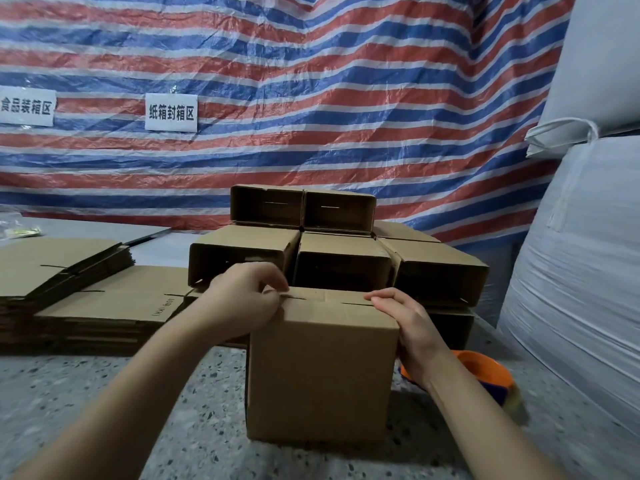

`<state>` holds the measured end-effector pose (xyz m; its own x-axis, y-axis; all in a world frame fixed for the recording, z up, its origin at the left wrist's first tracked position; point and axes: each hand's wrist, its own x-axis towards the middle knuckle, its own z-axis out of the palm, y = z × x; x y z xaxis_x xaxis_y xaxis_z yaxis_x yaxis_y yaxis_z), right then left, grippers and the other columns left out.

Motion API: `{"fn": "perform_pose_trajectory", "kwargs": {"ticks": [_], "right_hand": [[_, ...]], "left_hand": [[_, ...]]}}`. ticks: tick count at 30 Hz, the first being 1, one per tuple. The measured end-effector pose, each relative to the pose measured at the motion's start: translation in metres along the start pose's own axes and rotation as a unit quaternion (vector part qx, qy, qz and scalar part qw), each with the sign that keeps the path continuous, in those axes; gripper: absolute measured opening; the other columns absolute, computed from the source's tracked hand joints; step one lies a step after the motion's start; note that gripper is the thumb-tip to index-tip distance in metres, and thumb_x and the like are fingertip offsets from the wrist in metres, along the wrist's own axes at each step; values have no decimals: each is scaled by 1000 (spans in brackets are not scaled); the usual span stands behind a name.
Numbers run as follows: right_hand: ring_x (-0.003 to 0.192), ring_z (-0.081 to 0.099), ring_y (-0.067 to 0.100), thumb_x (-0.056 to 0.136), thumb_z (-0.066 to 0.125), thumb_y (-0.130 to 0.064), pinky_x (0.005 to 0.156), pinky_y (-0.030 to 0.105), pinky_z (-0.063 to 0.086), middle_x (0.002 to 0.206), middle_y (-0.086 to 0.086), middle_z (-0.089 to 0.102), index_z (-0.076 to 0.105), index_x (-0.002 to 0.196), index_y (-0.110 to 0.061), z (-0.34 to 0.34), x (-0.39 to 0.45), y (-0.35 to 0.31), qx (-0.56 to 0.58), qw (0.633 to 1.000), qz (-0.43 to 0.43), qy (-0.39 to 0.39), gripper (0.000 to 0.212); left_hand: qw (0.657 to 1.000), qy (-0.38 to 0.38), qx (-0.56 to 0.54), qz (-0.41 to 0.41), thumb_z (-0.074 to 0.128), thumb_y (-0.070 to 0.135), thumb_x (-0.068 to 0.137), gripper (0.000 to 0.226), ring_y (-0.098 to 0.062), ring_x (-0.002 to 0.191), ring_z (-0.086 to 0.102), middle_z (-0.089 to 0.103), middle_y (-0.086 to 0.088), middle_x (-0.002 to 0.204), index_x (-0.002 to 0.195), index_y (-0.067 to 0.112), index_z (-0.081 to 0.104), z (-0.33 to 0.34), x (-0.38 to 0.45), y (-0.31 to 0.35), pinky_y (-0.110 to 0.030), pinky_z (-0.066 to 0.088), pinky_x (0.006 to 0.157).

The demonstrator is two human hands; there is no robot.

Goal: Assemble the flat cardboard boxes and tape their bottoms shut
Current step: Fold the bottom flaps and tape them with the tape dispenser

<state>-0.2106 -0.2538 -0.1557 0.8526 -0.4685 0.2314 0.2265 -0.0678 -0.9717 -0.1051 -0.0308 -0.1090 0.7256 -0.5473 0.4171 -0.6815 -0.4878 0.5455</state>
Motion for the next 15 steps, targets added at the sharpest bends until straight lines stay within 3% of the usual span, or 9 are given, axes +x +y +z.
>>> {"fn": "perform_pose_trajectory", "kwargs": {"ticks": [2,4,7,10,12,13,15], "right_hand": [[82,67,23,97,62,-22,62,31,53,90,8,72,77,84,-22,0,-1,-1,6,1000,1,-1,20],[79,68,20,97,62,-24,58,28,52,88,6,73,78,85,-23,0,-3,-3,6,1000,1,-7,20],[82,70,19,97,62,-29,56,25,52,89,2,75,79,88,-29,0,-2,-7,-17,1000,15,-14,20],[108,64,18,100,56,-36,87,34,48,112,-1,72,76,108,-32,-11,10,-5,-40,999,5,3,22],[107,59,10,101,53,-43,82,28,42,117,-5,66,67,113,-33,-30,18,-3,-118,990,-14,70,21],[100,58,9,99,54,-47,74,26,41,112,-5,64,63,113,-31,-45,22,1,-229,967,-20,109,23],[87,58,10,93,55,-60,64,29,44,101,-6,61,57,108,-25,-78,25,16,-486,864,3,133,38]], "left_hand": [[993,-27,92,70,55,41,95,29,-12,123,49,56,12,131,125,39,56,4,2,20,-38,40,108],[984,-108,104,97,46,58,95,50,-9,132,42,46,16,146,142,40,43,16,1,33,-33,36,108],[968,-132,176,118,29,70,93,59,-8,138,37,40,19,151,145,43,38,31,1,33,-40,30,112],[967,-143,182,107,21,78,86,70,-9,139,36,38,21,152,146,45,36,28,3,31,-39,32,109],[966,-148,182,110,17,79,82,75,-8,140,34,36,22,152,146,46,35,29,2,31,-40,31,110],[965,-145,186,113,18,77,85,71,-8,141,32,35,22,153,146,46,34,30,1,32,-40,29,111],[964,-139,195,113,21,73,90,64,-7,142,30,34,22,153,147,46,33,30,0,33,-41,27,113]]}}
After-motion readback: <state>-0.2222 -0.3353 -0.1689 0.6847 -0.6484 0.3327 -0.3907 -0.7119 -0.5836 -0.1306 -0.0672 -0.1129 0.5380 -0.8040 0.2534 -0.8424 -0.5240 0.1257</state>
